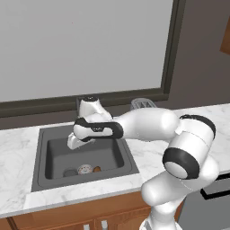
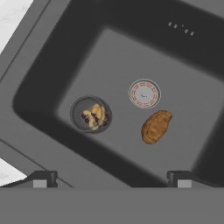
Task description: Pick the jar and glass cup and place them in the sink. Then turn on the water.
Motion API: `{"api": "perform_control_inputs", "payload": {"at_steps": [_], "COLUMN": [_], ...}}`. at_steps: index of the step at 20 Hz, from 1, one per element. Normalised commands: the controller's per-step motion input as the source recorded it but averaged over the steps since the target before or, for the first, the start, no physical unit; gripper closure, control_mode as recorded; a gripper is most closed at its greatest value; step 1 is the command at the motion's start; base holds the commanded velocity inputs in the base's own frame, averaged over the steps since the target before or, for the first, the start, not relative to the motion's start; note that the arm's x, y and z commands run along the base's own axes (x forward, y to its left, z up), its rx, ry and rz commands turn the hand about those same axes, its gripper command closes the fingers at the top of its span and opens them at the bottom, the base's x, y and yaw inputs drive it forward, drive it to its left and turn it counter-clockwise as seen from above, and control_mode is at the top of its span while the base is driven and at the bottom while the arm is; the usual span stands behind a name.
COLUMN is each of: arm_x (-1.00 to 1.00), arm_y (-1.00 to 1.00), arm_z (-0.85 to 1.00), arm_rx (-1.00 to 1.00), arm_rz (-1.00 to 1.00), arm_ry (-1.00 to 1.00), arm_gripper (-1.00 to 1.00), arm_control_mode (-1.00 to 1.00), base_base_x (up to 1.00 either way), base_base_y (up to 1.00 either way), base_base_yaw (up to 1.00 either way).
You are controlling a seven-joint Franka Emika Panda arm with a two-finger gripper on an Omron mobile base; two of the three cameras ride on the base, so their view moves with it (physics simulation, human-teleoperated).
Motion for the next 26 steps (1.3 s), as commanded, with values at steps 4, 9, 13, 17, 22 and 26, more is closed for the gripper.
{"api": "perform_control_inputs", "payload": {"at_steps": [4, 9, 13, 17, 22, 26], "arm_x": [-0.56, -0.37, -0.33, -0.38, -0.31, -0.24], "arm_y": [-0.76, -0.54, -0.44, -0.54, -0.51, -0.5], "arm_z": [0.59, 0.66, 0.63, 0.57, 0.47, 0.28], "arm_rx": [0.1, 0.04, 0.0, 0.0, 0.0, 0.0], "arm_rz": [-0.01, -0.06, -0.09, -0.11, -0.13, -0.1], "arm_ry": [0.0, 0.0, 0.0, 0.0, 0.0, 0.0], "arm_gripper": [-1.0, -1.0, -1.0, -1.0, -1.0, -1.0], "arm_control_mode": [-1.0, -1.0, -1.0, -1.0, -1.0, -1.0], "base_base_x": [0.0, 0.0, 0.0, 0.0, 0.0, 0.0], "base_base_y": [0.0, 0.0, 0.0, 0.0, 0.0, 0.0], "base_base_yaw": [0.0, 0.0, 0.0, 0.0, 0.0, 0.0]}}
